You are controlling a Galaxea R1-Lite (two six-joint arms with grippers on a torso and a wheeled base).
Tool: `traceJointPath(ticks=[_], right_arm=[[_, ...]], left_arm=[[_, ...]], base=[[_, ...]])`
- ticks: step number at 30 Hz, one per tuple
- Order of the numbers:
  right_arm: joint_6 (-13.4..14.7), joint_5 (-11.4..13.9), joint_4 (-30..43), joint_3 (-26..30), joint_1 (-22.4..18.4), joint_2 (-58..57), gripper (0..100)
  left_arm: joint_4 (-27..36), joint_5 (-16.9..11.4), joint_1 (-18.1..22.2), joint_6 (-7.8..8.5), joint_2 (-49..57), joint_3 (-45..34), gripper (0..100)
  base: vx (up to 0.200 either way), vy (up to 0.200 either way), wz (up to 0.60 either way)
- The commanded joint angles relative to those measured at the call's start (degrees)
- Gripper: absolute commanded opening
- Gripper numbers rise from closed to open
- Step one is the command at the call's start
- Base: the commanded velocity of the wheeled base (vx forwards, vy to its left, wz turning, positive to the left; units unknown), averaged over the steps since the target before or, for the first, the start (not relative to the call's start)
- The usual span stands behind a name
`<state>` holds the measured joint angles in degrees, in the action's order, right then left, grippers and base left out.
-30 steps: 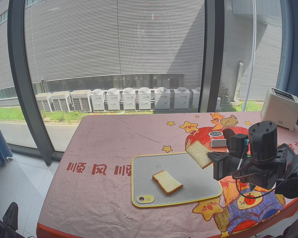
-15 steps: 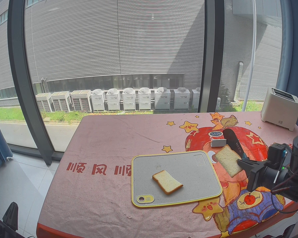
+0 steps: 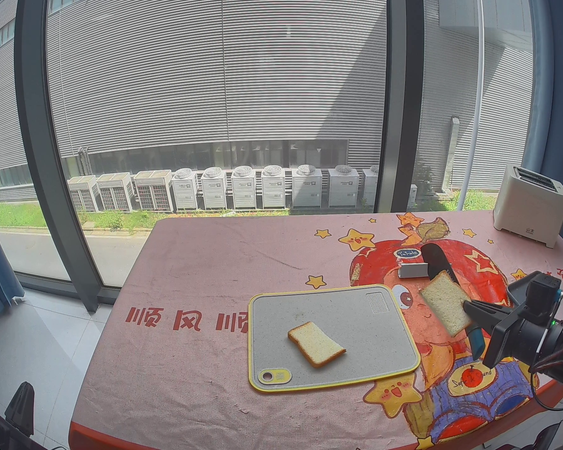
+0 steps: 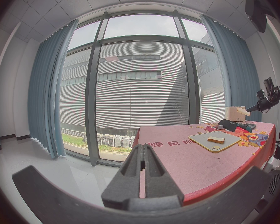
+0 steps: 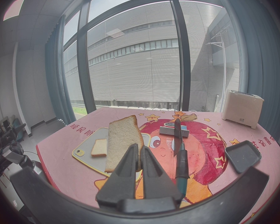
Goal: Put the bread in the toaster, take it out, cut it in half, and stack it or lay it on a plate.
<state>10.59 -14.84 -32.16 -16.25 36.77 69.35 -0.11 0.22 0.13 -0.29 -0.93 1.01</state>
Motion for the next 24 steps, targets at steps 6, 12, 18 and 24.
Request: traceJointPath(ticks=[6,12,18,24], right_arm=[[0.22,0.07,0.08,0.25,0.15,-0.8,0],[0.57,0.33,0.17,0.87,1.55,-0.18,0],[0.57,0.16,0.08,1.04,1.03,0.17,0],[0.57,0.25,0.08,1.48,0.85,0.17,0]], left_arm=[[0.02,-0.04,0.04,-0.06,0.93,-1.01,0],[0.02,0.04,0.04,-0.06,0.93,-1.01,0],[0.02,0.04,0.04,0.03,0.93,-1.01,0],[0.02,0.04,0.04,0.12,0.93,-1.01,0]], base=[[0.0,0.0,0.0],[0.0,0.0,0.0],[0.0,0.0,0.0],[0.0,-0.2,0.0]])
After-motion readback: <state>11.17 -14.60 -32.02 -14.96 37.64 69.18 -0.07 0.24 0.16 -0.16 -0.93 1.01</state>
